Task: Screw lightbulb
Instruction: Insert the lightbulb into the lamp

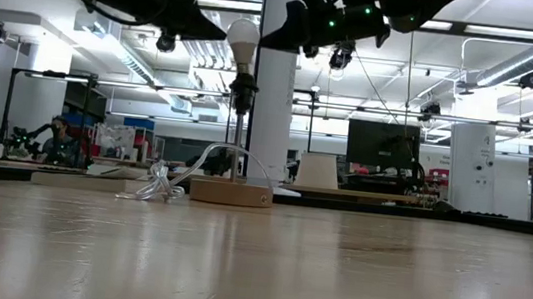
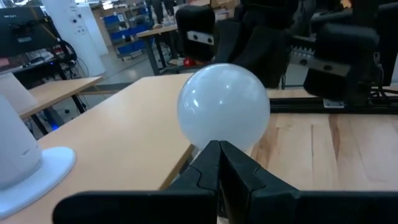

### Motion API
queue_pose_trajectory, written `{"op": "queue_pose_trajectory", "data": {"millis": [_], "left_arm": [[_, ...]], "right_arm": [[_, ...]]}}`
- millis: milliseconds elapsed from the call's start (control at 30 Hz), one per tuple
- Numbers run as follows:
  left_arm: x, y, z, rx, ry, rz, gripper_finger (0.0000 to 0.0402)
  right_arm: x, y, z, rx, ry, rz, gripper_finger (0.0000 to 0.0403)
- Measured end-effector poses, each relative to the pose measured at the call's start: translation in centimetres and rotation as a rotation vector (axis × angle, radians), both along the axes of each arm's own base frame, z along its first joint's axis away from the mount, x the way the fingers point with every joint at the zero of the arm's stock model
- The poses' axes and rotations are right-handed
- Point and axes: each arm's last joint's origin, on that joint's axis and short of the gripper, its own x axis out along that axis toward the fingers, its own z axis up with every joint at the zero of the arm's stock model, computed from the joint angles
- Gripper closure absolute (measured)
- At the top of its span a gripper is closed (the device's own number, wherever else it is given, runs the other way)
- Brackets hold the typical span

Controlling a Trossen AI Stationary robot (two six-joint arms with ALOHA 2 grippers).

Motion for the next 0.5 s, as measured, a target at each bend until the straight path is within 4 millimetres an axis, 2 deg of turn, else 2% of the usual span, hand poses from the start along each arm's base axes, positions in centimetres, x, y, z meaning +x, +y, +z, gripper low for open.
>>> {"op": "queue_pose_trajectory", "data": {"millis": [500], "left_arm": [[-0.01,0.1,0.1,-0.069,-0.048,0.031,0.0401]], "right_arm": [[0.04,0.04,-0.19,0.037,0.006,-0.01,0.0403]]}}
